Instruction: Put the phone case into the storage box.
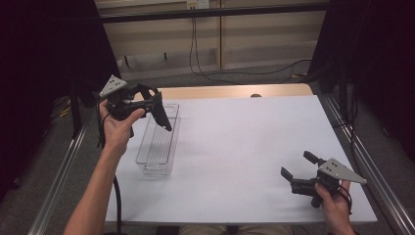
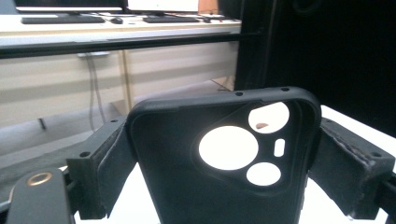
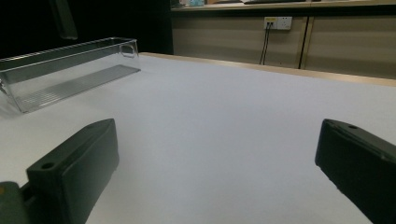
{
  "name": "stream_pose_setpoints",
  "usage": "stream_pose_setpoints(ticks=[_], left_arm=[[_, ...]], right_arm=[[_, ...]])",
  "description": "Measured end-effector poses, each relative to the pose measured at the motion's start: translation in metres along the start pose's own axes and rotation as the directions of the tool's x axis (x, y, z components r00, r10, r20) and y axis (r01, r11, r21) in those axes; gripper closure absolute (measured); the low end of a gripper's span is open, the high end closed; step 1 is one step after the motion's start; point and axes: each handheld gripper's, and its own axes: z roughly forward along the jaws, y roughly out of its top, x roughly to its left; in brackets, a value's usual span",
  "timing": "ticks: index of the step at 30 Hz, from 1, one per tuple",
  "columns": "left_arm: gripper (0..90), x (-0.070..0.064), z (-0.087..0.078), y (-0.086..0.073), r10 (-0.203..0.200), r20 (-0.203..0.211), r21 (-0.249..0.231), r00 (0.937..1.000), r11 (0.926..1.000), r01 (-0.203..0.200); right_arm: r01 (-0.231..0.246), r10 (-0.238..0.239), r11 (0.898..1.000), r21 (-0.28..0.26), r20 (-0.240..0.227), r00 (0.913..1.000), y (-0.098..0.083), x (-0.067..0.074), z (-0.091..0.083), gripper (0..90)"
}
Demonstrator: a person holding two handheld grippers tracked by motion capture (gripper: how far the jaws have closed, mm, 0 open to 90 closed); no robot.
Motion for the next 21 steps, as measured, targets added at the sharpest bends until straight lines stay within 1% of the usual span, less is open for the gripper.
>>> stream_pose_setpoints(ticks=[2,3,4,6,8,9,10,11,12,16,17,20,21], left_arm=[[13.2,0.002,0.002,-0.001,-0.004,-0.015,-0.006,0.9999,1.0,0.004],[13.2,0.003,0.002,0.0,0.002,-0.038,0.002,0.9993,1.0,-0.002],[13.2,0.004,0.003,-0.001,-0.004,-0.034,-0.006,0.9994,1.0,0.004],[13.2,0.006,0.005,-0.001,-0.011,-0.037,-0.006,0.9993,0.9999,0.01],[13.2,0.007,0.007,-0.002,-0.004,-0.049,0.0,0.9988,1.0,0.004],[13.2,0.008,0.008,-0.002,-0.006,-0.051,0.001,0.9987,1.0,0.006],[13.2,0.009,0.009,-0.002,-0.008,-0.062,0.009,0.998,0.9999,0.008],[13.2,0.009,0.011,-0.002,-0.019,-0.06,-0.001,0.998,0.9998,0.019],[13.2,0.01,0.012,-0.002,-0.016,-0.064,-0.001,0.9978,0.9999,0.016],[13.2,0.013,0.02,-0.002,-0.028,-0.086,-0.005,0.9959,0.9996,0.027],[13.2,0.014,0.022,-0.002,-0.025,-0.088,-0.002,0.9958,0.9997,0.025],[13.1,0.014,0.027,-0.001,-0.004,-0.119,-0.003,0.9929,1.0,0.004],[13.2,0.014,0.028,-0.001,-0.008,-0.116,0.002,0.9932,1.0,0.008]], right_arm=[[0.001,-0.001,1.0,0.001,0.0,1.0,0.0,0.0,0.0,0.0],[0.006,-0.006,1.0,0.005,-0.006,1.0,0.0,0.0,0.0,0.0],[0.008,-0.008,1.0,0.006,-0.006,1.0,0.0,-0.001,0.0,0.0],[0.003,-0.003,1.0,0.002,-0.003,1.0,0.0,0.0,0.0,0.0],[0.011,-0.011,1.0,0.006,-0.007,0.9999,0.0,0.0,0.0,0.0],[0.007,-0.007,1.0,0.007,-0.006,1.0,-0.001,0.0,0.0,0.0],[0.009,-0.009,1.0,0.006,-0.007,0.9999,-0.001,0.0,0.001,0.0],[0.007,-0.007,1.0,0.008,-0.009,0.9999,-0.001,0.0,0.0,0.0],[0.007,-0.007,1.0,0.006,-0.008,0.9999,-0.001,0.0,0.001,0.0],[0.006,-0.006,1.0,0.006,-0.01,0.9999,-0.001,0.0,0.001,0.0],[0.007,-0.007,1.0,0.006,-0.01,0.9999,-0.001,0.0,0.001,0.0],[0.006,-0.006,1.0,0.007,-0.011,0.9999,-0.001,0.0,0.001,0.0],[0.01,-0.009,1.0,0.006,-0.014,0.9999,-0.001,0.0,0.001,0.0]])
